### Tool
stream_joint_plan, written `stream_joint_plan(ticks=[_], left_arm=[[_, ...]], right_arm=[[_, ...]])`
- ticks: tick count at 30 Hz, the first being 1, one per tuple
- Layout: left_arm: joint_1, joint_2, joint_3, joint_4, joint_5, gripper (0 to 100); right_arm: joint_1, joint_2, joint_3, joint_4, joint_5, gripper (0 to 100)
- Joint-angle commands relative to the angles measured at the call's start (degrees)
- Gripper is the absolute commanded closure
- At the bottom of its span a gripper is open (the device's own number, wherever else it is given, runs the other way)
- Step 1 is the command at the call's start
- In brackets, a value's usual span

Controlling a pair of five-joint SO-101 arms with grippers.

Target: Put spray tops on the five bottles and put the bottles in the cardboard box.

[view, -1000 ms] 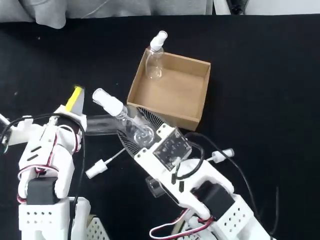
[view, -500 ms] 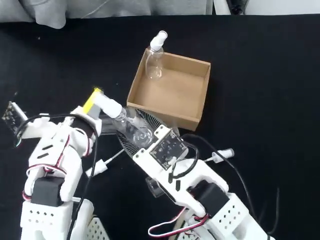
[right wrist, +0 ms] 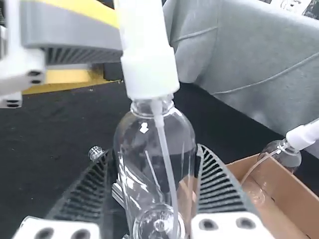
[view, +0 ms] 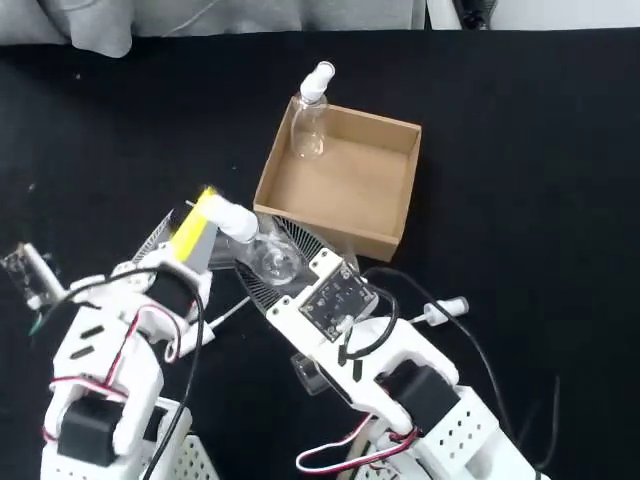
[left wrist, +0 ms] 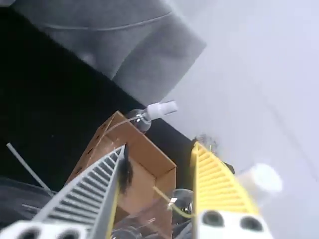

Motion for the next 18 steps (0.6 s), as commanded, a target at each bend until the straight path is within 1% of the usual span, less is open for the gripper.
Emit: stream_joint_plan(ticks=[1,5,8,11,14,18], left_arm=[[1.54,-2.02,-0.13,-1.05,-2.73,81],[1.63,-1.58,-0.13,-0.97,-5.63,81],[3.21,-1.58,-0.13,-0.44,-10.29,81],[3.38,-1.67,0.57,-0.35,-13.63,81],[3.38,-2.11,1.8,-0.44,-15.74,81],[3.21,-2.11,2.15,-0.44,-16.44,81]], right_arm=[[-0.35,-1.8,-0.75,-0.35,0.97,92.1],[-0.35,-1.8,-0.75,-0.35,0.97,92.1],[-0.44,-0.75,-0.84,-0.18,2.11,92.1],[-0.44,3.21,-1.98,-0.26,3.43,92.1],[-0.44,8.31,-3.91,-0.26,3.43,92.1],[-0.09,14.29,-6.46,-0.26,3.34,92.1]])
